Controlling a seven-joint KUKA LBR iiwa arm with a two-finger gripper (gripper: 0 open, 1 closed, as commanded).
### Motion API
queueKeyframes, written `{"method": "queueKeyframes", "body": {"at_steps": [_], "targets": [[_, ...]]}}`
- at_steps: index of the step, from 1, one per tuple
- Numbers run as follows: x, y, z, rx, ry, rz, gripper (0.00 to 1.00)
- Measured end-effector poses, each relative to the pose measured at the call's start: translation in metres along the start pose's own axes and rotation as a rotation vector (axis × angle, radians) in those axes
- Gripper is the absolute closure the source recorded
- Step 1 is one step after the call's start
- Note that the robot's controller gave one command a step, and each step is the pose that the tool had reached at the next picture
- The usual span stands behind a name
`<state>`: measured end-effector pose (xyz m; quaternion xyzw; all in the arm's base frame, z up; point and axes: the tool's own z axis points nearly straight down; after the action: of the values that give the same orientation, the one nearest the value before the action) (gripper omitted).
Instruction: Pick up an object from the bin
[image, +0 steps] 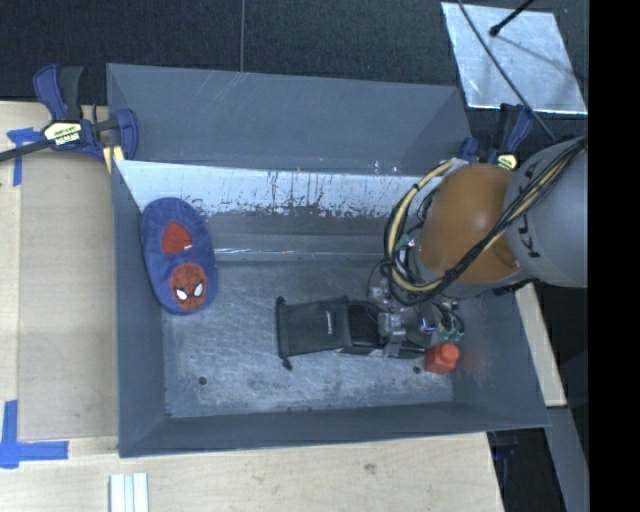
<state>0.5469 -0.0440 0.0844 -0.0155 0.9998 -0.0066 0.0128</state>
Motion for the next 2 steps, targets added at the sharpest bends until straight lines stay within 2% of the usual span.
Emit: {"method": "queueKeyframes", "body": {"at_steps": [1,2], "targets": [[-0.043,-0.027,-0.215,-0.011,0.011,0.044,1.0],[-0.037,-0.033,-0.1,-0.012,0.031,0.151,1.0]]}}
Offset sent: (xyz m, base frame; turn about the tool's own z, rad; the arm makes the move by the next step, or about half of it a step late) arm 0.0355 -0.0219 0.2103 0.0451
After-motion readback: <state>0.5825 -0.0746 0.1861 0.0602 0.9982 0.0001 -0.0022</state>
